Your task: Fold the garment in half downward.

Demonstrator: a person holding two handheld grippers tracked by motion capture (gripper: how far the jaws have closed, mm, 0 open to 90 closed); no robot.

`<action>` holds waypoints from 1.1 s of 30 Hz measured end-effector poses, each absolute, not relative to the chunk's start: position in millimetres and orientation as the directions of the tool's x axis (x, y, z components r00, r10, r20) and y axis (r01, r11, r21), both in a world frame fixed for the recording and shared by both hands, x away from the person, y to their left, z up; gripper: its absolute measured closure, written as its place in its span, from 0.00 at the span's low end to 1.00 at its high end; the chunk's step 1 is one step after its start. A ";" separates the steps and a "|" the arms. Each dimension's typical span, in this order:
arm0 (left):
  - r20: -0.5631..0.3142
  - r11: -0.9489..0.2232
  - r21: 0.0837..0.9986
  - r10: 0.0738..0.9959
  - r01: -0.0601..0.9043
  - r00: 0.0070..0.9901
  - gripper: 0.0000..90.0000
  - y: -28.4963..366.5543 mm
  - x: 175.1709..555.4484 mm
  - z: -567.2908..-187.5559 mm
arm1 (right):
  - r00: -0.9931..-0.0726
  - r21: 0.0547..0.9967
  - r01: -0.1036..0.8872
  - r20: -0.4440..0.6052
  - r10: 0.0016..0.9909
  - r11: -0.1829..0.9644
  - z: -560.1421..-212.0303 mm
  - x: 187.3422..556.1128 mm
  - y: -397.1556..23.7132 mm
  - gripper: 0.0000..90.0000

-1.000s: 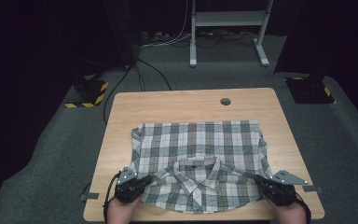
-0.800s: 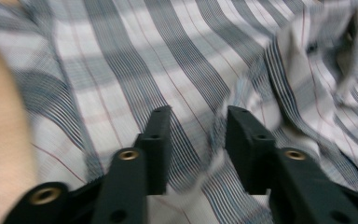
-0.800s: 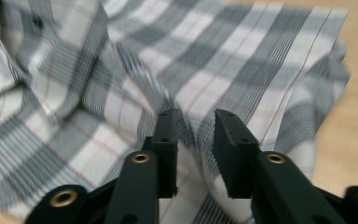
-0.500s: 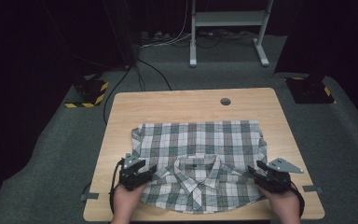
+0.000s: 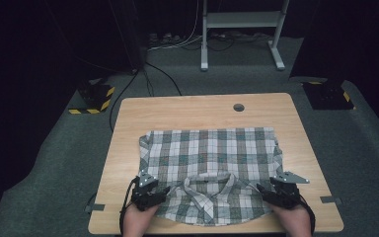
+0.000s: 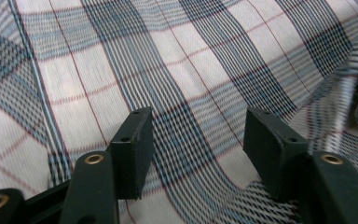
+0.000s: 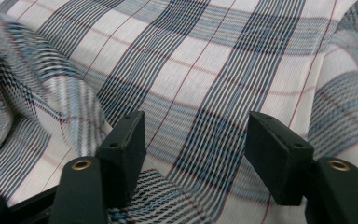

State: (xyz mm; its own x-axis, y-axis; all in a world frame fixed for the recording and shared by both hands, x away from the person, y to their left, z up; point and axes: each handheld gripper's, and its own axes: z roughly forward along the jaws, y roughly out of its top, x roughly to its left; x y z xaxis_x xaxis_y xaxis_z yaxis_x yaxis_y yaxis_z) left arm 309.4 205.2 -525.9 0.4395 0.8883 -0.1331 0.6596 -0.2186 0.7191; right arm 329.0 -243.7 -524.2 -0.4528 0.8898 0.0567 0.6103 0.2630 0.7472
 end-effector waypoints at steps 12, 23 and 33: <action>-0.072 -0.256 0.739 0.890 0.623 0.451 0.35 210.4 285.4 -538.6 | -0.475 0.732 0.616 0.048 0.879 0.293 -535.7 305.7 -244.6 0.35; -0.012 -0.311 0.743 0.880 0.593 0.476 0.26 211.0 279.1 -537.1 | -0.502 0.743 0.584 0.015 0.865 0.327 -537.8 297.2 -242.6 0.27; -0.019 -0.290 0.751 0.888 0.593 0.459 0.19 214.3 285.6 -539.0 | -0.534 0.794 0.526 0.028 0.845 0.305 -534.2 301.9 -226.9 0.14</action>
State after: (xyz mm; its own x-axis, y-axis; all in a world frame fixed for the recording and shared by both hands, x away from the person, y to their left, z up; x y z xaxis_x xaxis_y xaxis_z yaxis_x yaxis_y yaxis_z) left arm 285.6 214.3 -539.0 0.4593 0.8881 -0.0191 0.5928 -0.2904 0.7512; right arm 301.9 -226.9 -534.2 -0.5336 0.8453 0.0285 0.5262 0.3054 0.7937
